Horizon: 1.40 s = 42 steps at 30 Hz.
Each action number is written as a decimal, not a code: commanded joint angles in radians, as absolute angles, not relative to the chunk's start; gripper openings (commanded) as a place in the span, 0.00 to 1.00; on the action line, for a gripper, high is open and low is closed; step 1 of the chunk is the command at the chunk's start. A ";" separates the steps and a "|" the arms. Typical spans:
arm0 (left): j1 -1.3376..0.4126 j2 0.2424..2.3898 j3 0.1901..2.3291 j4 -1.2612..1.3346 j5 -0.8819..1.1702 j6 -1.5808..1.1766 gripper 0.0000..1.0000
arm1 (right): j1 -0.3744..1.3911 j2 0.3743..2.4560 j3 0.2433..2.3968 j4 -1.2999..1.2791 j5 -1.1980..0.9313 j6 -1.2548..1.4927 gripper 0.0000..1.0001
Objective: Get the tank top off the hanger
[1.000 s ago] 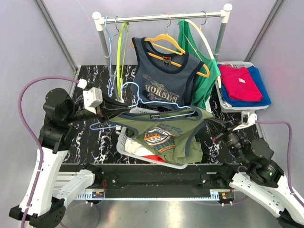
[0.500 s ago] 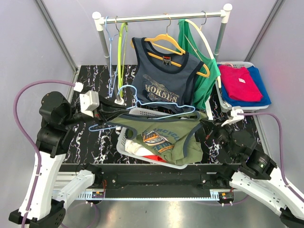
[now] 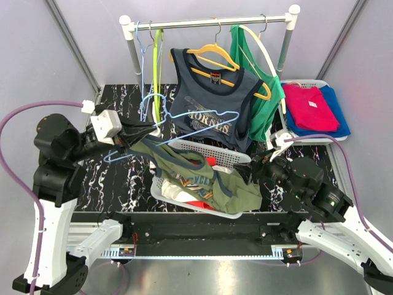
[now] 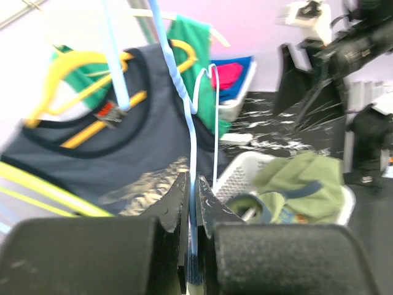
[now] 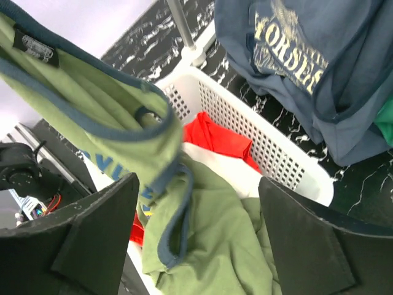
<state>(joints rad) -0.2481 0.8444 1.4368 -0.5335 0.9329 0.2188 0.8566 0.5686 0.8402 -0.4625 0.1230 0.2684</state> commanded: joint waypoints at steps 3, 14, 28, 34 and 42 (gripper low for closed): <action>-0.242 0.839 1.526 -0.617 0.864 0.365 0.00 | 0.859 0.534 0.877 -0.619 0.320 0.352 0.72; -0.242 0.831 1.490 -0.615 0.954 0.350 0.00 | 0.859 0.756 0.933 -0.893 0.440 0.732 0.38; -0.242 0.801 1.480 -0.637 0.985 0.364 0.00 | 0.861 0.939 0.770 -0.749 0.498 0.848 0.59; -0.242 0.792 1.465 -0.638 0.991 0.371 0.00 | 0.857 1.015 0.750 -0.692 0.512 0.870 0.56; -0.244 0.782 1.473 -0.661 0.983 0.388 0.00 | 0.801 1.129 0.745 -0.595 0.480 0.835 0.28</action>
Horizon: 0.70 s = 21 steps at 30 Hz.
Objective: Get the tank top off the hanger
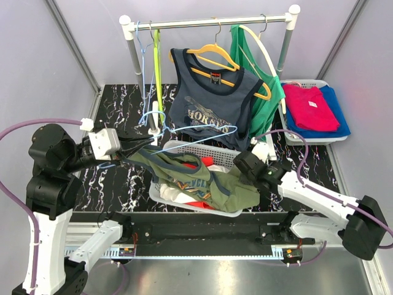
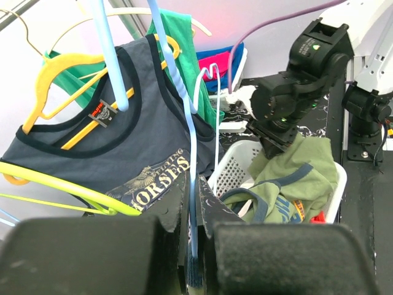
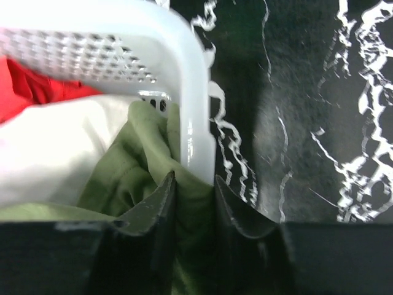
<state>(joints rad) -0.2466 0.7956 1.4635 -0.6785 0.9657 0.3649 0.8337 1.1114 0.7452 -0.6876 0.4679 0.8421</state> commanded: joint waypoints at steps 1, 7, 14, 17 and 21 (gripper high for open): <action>-0.244 0.782 1.474 -0.666 0.983 0.390 0.00 | 0.781 1.129 0.749 -0.592 0.479 0.824 0.27; -0.244 0.779 1.465 -0.678 0.997 0.387 0.00 | 0.692 1.153 0.821 -0.575 0.485 0.700 0.26; -0.244 0.765 1.427 -0.678 1.015 0.379 0.00 | 0.669 1.171 0.903 -0.571 0.424 0.577 0.68; -0.244 0.767 1.416 -0.676 1.014 0.382 0.00 | 0.669 1.077 0.922 -0.565 0.379 0.504 0.87; -0.244 0.770 1.405 -0.672 1.023 0.384 0.00 | 0.669 0.905 0.965 -0.607 0.333 0.413 0.94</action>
<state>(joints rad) -0.2466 0.7738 1.4113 -0.7189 0.9924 0.3740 0.6739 1.0664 0.8753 -0.6003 0.3733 0.5365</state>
